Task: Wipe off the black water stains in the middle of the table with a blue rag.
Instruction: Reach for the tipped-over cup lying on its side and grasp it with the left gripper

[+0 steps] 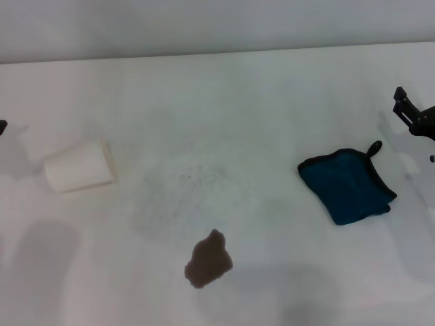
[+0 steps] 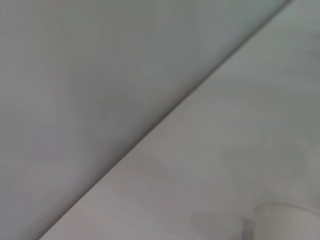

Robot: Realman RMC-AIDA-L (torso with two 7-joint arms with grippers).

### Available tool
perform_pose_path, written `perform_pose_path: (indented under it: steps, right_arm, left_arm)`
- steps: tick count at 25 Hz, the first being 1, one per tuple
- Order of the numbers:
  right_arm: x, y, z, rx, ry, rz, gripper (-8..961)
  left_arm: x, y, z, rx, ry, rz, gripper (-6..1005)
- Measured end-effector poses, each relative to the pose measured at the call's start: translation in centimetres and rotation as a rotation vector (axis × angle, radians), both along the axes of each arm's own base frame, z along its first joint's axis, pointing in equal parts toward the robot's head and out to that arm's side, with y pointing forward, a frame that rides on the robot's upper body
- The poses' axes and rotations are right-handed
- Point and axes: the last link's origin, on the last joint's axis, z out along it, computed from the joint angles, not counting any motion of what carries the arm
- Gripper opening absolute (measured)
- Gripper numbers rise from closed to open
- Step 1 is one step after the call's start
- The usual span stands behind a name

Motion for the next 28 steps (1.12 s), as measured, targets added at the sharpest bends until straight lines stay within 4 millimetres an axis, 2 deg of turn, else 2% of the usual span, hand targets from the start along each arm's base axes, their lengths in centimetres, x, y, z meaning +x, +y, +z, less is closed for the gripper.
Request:
perform_pose_path:
  steps: [5,11,15,28]
  right_arm:
    - [-0.2,0.2,0.1,0.002,-0.002,0.007,854]
    - [-0.3,0.3,-0.1,0.0,0.003,0.009,854]
    - [-0.3,0.2,-0.2,-0.004,0.007,0.008,854]
    - [-0.7,-0.3,-0.9,-0.012,0.033,0.017,854]
  left_arm:
    - [0.6,0.2,-0.5,-0.066,0.089,-0.079,876]
    - [0.3,0.6,-2.9,-0.208,0.189,-0.099,876]
    - [-0.2,1.2,-4.1,-0.232,0.225,-0.137,876]
    - [0.8,1.6,-9.0,-0.338,0.136,-0.23,877]
